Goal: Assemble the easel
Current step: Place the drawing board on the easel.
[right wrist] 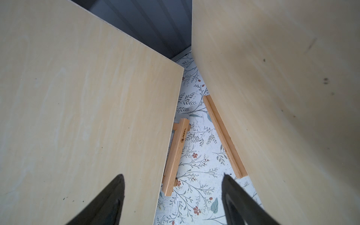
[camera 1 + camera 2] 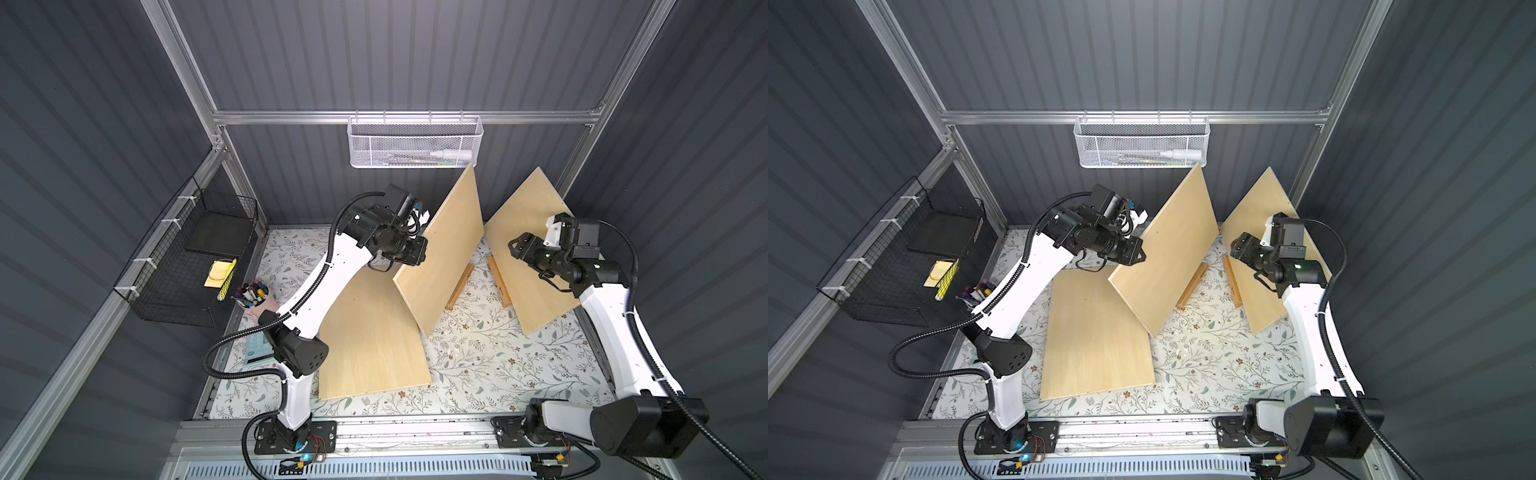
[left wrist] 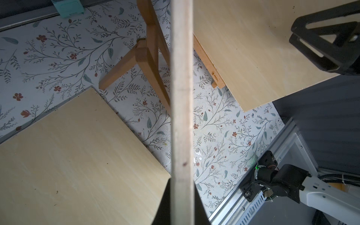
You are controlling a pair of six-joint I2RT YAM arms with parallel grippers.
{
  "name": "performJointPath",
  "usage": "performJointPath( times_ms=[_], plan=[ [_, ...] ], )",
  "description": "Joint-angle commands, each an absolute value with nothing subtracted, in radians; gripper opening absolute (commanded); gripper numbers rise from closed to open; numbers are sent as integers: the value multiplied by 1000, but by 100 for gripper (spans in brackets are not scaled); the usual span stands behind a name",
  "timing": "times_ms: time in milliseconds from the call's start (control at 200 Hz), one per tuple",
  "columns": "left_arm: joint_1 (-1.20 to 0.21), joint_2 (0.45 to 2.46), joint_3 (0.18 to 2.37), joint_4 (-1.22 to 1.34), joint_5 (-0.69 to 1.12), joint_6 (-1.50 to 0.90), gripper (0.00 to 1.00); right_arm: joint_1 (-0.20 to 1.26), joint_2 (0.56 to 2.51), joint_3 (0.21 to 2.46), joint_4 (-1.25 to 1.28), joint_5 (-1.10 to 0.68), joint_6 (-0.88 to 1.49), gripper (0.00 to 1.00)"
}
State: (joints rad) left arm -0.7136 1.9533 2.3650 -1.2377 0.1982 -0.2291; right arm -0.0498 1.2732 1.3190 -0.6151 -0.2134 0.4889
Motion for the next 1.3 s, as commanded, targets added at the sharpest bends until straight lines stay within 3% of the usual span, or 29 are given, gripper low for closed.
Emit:
performJointPath(
  times_ms=[0,365,440,540,630,891,1141,1296],
  plan=[
    [-722,1931,2473,-1077,201,-176,0,-52,1287,1331,-630,-237,487,78],
    [-734,2000,2513,-1073,156,-193,0,-54,1288,1321,-627,-254,497,79],
    [-735,2008,2513,-1050,169,-209,10,-53,1294,1330,-635,-257,497,79],
    [-735,2015,2511,-1021,173,-231,45,-53,1294,1340,-642,-263,491,80],
    [-736,2012,2504,-979,179,-249,63,-53,1296,1346,-647,-268,485,79],
    [-737,1933,2443,-879,102,-286,74,-51,1300,1375,-659,-336,448,80],
    [-722,1691,2147,-745,-368,-357,86,91,1317,1410,-710,-425,287,81],
    [-648,1571,2004,-741,-477,-425,90,151,1349,1302,-654,-407,410,81]
  ],
)
